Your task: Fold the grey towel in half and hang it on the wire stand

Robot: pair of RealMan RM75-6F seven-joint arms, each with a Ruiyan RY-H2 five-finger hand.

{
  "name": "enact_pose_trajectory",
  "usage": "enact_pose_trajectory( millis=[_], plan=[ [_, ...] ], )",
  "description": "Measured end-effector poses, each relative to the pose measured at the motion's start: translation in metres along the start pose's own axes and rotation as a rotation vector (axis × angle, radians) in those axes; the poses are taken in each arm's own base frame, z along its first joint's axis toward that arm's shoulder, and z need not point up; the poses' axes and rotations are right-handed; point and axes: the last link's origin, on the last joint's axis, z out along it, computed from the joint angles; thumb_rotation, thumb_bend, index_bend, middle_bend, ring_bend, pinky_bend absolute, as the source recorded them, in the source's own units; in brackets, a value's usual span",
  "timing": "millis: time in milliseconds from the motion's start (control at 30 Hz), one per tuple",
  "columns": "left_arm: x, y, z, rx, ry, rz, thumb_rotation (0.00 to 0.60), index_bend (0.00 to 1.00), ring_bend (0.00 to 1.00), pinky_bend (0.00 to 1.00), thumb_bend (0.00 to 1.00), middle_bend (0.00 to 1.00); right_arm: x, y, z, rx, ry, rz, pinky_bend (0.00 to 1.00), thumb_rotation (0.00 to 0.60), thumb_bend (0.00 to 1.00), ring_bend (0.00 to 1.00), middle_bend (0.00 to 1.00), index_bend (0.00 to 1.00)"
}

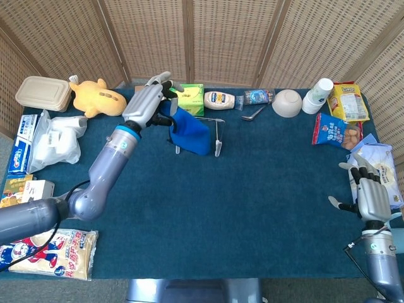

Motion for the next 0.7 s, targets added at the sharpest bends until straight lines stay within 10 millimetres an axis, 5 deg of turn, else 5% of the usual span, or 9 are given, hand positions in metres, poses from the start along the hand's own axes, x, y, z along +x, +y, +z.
enact_pose_trajectory(
  millis=[700],
  plan=[
    [-0.02, 0.02, 0.061, 0.02, 0.029, -0.077, 0.6, 0.76, 0.07, 0.0, 0.58, 0.3, 0.005, 0.009, -0.006, -0.037, 0.01, 0.006, 0.0, 0.6, 0.15, 0.0, 0.06, 0.21]
  ],
)
